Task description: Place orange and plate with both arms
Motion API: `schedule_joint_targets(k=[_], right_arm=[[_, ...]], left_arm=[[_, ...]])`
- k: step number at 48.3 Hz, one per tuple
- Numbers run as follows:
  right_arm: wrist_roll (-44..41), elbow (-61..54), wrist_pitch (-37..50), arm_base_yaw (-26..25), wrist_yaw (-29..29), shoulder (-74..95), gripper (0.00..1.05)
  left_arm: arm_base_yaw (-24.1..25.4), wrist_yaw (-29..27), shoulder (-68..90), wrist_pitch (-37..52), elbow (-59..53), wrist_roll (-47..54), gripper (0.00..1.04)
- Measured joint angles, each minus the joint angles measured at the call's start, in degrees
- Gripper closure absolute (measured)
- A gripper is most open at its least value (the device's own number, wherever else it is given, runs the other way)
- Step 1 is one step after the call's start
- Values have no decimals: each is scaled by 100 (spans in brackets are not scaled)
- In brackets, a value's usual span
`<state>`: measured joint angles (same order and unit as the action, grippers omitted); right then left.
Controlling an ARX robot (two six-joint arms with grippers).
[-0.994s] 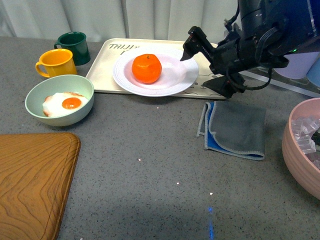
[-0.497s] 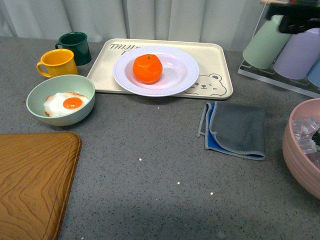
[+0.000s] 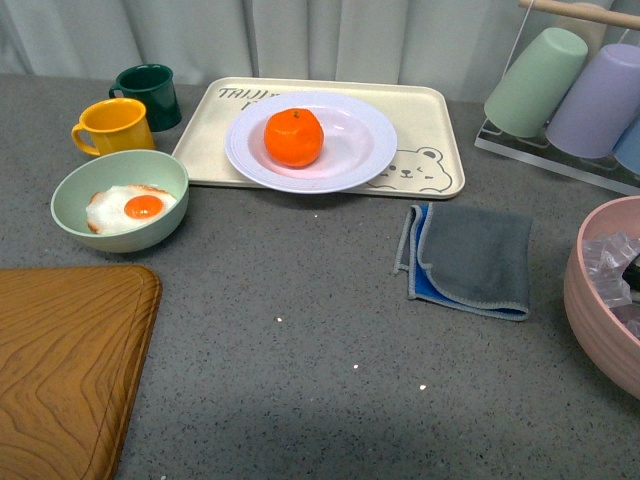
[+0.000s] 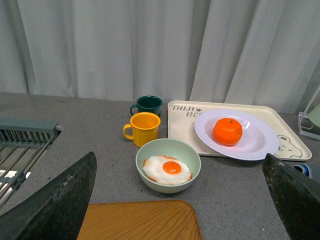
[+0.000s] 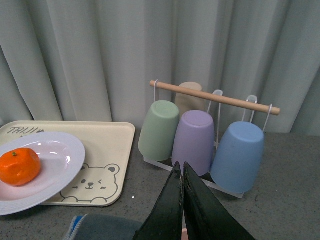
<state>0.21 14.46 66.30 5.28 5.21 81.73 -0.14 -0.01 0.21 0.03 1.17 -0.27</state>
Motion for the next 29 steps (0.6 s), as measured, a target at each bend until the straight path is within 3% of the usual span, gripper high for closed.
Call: schedule_joint_targets(k=[12,29], right_arm=[[-2,-669,-505,-363,-474,-1152,104],[-2,-1182,-1622,-516,-496,-2813,104]], left_arm=[[0,0,0,0,0,0,7],[0,2,0,0,0,0,7]])
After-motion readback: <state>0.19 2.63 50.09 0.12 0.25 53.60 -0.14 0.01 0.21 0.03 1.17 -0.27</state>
